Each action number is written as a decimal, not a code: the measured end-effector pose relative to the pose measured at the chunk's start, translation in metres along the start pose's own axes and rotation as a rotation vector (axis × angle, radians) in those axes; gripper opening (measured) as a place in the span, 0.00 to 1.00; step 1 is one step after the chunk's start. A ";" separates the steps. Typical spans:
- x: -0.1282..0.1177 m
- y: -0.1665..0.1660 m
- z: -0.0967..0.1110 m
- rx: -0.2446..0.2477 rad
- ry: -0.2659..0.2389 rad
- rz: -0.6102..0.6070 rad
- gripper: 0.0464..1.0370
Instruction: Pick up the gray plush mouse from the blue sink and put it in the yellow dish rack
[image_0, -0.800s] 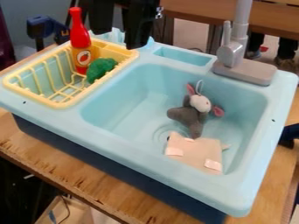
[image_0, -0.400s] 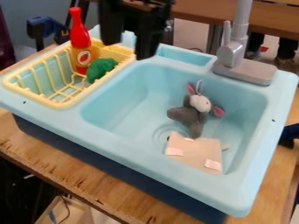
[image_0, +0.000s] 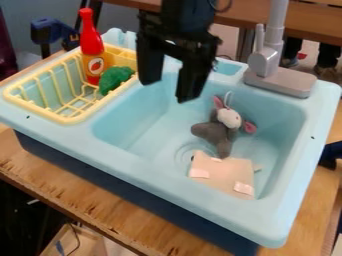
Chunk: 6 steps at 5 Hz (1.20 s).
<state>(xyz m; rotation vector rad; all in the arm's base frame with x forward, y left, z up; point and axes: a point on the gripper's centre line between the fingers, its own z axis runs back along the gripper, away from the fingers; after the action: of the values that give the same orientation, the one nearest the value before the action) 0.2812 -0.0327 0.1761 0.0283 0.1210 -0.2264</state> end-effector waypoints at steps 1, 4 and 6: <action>0.011 -0.005 -0.006 -0.004 -0.056 0.000 0.96; 0.055 -0.014 -0.040 -0.018 -0.143 0.027 0.96; 0.069 -0.015 -0.056 -0.023 -0.116 0.014 0.96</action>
<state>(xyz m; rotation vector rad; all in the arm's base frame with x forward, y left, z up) 0.3383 -0.0599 0.1119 -0.0069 0.0081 -0.2126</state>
